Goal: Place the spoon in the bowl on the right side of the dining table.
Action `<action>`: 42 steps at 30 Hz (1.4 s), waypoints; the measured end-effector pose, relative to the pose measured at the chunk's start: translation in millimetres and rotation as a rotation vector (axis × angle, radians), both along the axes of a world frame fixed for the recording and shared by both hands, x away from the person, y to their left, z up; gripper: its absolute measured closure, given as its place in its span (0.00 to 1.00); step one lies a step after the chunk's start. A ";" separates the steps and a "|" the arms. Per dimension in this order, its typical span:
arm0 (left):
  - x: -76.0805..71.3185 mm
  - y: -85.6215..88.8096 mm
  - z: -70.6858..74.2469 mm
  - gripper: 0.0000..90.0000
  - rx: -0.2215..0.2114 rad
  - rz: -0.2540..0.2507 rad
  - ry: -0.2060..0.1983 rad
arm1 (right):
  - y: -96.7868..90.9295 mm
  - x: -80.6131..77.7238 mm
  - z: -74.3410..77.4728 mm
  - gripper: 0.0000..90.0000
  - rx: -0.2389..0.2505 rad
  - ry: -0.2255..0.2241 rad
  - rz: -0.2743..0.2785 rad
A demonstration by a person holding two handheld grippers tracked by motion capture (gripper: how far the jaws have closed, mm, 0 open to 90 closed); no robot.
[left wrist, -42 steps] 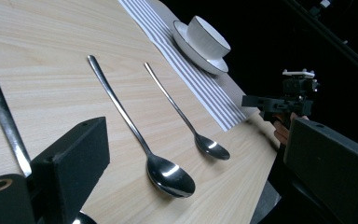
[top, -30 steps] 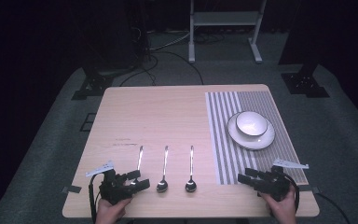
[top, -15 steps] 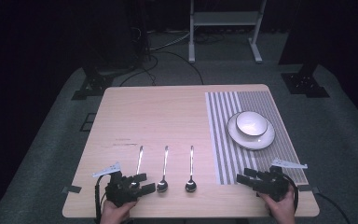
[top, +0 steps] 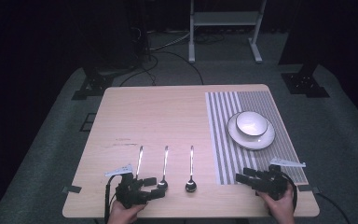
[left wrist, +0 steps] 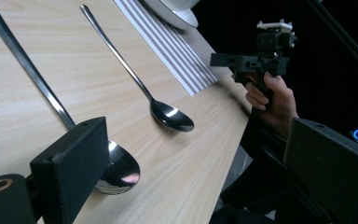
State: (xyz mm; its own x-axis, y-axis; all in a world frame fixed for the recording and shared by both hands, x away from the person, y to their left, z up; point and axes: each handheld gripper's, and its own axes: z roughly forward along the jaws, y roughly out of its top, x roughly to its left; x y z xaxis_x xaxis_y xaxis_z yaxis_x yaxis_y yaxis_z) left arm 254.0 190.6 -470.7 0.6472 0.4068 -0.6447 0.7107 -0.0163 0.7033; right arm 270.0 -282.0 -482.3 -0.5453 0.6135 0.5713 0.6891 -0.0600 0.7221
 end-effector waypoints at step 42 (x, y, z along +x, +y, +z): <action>-0.5 -16.6 -15.6 0.06 0.128 -0.030 0.094 | 84.2 51.0 45.2 0.33 -0.068 0.014 0.233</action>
